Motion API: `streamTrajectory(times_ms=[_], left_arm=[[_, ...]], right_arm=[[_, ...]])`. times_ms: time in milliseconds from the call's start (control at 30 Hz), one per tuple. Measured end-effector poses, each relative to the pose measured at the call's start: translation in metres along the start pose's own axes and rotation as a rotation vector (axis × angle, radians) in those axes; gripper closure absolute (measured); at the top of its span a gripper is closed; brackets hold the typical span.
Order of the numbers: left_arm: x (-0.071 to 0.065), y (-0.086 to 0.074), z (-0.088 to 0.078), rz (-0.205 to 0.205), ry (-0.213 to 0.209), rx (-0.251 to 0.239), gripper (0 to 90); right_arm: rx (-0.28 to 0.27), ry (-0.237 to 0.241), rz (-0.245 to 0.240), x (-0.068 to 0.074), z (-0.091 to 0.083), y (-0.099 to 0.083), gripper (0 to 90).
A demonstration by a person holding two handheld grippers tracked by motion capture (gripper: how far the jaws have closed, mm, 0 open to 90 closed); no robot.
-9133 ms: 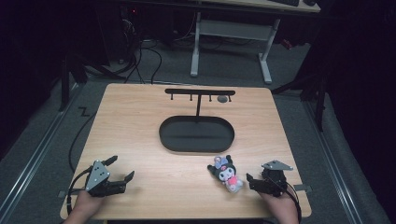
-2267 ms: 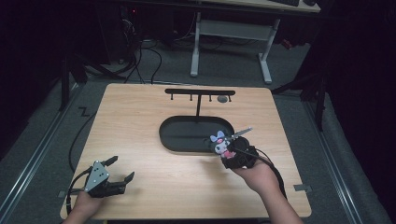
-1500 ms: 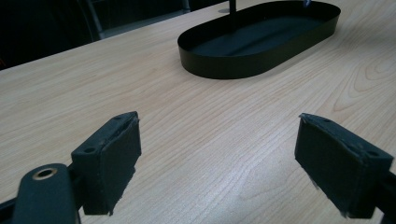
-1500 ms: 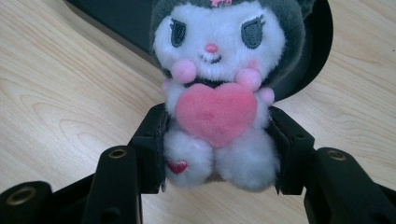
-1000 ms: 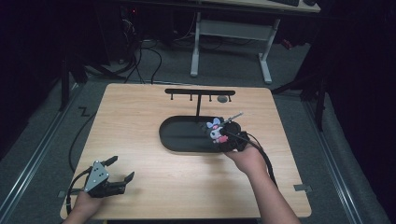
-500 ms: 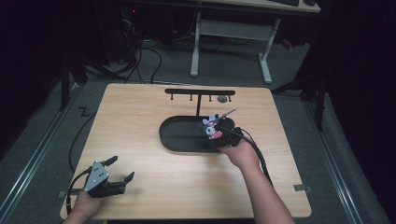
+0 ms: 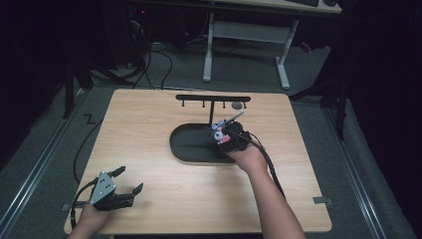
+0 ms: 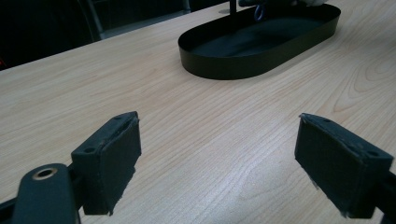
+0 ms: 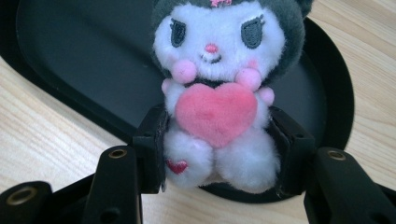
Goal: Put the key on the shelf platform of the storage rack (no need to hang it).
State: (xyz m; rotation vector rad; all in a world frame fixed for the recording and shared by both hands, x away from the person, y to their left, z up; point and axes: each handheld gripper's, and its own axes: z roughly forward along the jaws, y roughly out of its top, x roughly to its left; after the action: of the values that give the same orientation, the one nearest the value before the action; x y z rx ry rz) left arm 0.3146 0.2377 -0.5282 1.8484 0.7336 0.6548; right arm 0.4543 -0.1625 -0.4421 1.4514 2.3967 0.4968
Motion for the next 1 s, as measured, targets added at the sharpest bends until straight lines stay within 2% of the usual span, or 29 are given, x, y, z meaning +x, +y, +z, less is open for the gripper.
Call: streamTrajectory(times_ms=[200,333,433,767,800,900,1000], left_arm=[[0.000,0.000,0.000,-0.001,0.000,-0.002,15.4],[0.000,0.000,0.000,-0.001,0.000,-0.002,15.4],[0.000,0.000,0.000,0.000,-0.001,0.000,15.4],[0.000,0.000,0.000,0.001,-0.003,0.001,15.4],[0.000,0.000,0.000,0.001,-0.002,0.001,15.4],[0.000,0.000,0.000,0.001,-0.002,0.001,15.4],[0.000,0.000,0.000,0.000,0.000,0.000,15.4]], right_arm=[[-0.004,0.009,0.014,0.000,0.011,0.005,47.8],[0.004,0.011,0.004,0.002,0.017,0.006,47.7],[0.030,0.005,-0.010,0.002,0.020,0.004,47.5],[0.061,0.012,0.015,-0.003,0.024,-0.009,45.8],[0.060,0.025,0.040,-0.004,0.025,-0.011,44.8],[0.066,0.029,0.043,-0.004,0.026,-0.011,41.7],[0.040,0.043,0.034,-0.004,0.025,-0.010,34.7]])
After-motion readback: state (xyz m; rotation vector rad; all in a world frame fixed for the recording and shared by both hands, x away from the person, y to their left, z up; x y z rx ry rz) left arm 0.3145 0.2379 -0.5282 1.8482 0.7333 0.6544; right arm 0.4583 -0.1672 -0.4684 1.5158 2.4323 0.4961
